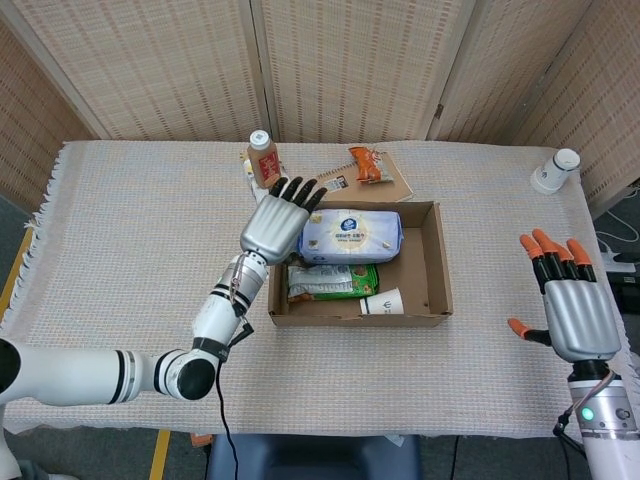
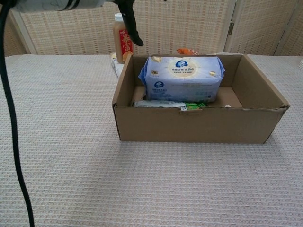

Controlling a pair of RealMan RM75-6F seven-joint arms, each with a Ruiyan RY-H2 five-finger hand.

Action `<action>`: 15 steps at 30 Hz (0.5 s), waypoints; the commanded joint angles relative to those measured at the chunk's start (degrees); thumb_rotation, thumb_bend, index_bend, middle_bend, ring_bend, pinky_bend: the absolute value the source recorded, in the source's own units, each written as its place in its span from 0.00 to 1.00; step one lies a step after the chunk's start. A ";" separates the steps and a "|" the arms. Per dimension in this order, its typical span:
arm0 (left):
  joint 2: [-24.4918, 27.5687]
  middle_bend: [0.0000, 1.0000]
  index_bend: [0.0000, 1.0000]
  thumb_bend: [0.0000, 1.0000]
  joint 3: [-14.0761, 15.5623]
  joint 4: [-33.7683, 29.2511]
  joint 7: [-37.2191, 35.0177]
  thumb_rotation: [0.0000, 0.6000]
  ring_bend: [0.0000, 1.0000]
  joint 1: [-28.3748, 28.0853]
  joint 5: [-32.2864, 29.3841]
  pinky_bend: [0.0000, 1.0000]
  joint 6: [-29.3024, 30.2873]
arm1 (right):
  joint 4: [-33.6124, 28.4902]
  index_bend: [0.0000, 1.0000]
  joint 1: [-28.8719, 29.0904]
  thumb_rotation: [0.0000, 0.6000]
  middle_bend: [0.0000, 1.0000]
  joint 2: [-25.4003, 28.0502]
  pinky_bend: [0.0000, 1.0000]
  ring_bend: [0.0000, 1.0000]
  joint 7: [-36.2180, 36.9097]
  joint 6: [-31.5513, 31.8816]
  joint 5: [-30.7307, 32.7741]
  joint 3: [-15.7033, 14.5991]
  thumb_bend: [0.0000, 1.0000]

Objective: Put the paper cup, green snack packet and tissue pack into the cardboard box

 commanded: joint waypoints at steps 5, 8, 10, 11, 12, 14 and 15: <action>9.78 0.00 0.00 0.21 3.46 -7.43 -2.77 1.00 0.00 9.08 5.52 0.11 9.07 | -0.16 0.04 0.12 1.00 0.00 -0.38 0.00 0.00 -0.46 -0.40 -0.23 -0.34 0.07; 13.86 0.00 0.00 0.22 5.71 -11.43 -6.20 1.00 0.00 14.02 7.49 0.13 10.24 | -0.23 0.04 0.19 1.00 0.00 -0.52 0.00 0.00 -0.60 -0.56 -0.29 -0.42 0.07; 16.60 0.02 0.00 0.22 8.51 -13.95 -8.87 1.00 0.00 18.29 11.91 0.17 11.69 | -0.23 0.04 0.20 1.00 0.00 -0.61 0.00 0.00 -0.68 -0.62 -0.36 -0.48 0.07; 17.67 0.03 0.00 0.22 10.58 -14.56 -10.06 1.00 0.00 20.87 15.65 0.17 13.11 | -0.23 0.04 0.19 1.00 0.00 -0.64 0.00 0.00 -0.68 -0.61 -0.42 -0.51 0.07; 18.28 0.04 0.00 0.22 12.13 -14.78 -10.91 1.00 0.00 22.83 18.44 0.18 14.34 | -0.22 0.04 0.19 1.00 0.00 -0.66 0.00 0.00 -0.68 -0.57 -0.45 -0.49 0.07; 18.98 0.05 0.00 0.22 15.23 -14.41 -13.40 1.00 0.00 27.33 24.45 0.18 17.25 | -0.19 0.04 0.16 1.00 0.00 -0.67 0.00 0.00 -0.67 -0.53 -0.48 -0.49 0.07; 19.15 0.05 0.00 0.22 16.37 -14.07 -14.35 1.00 0.00 29.14 26.52 0.18 18.41 | -0.20 0.04 0.17 1.00 0.00 -0.67 0.00 0.00 -0.66 -0.55 -0.45 -0.49 0.07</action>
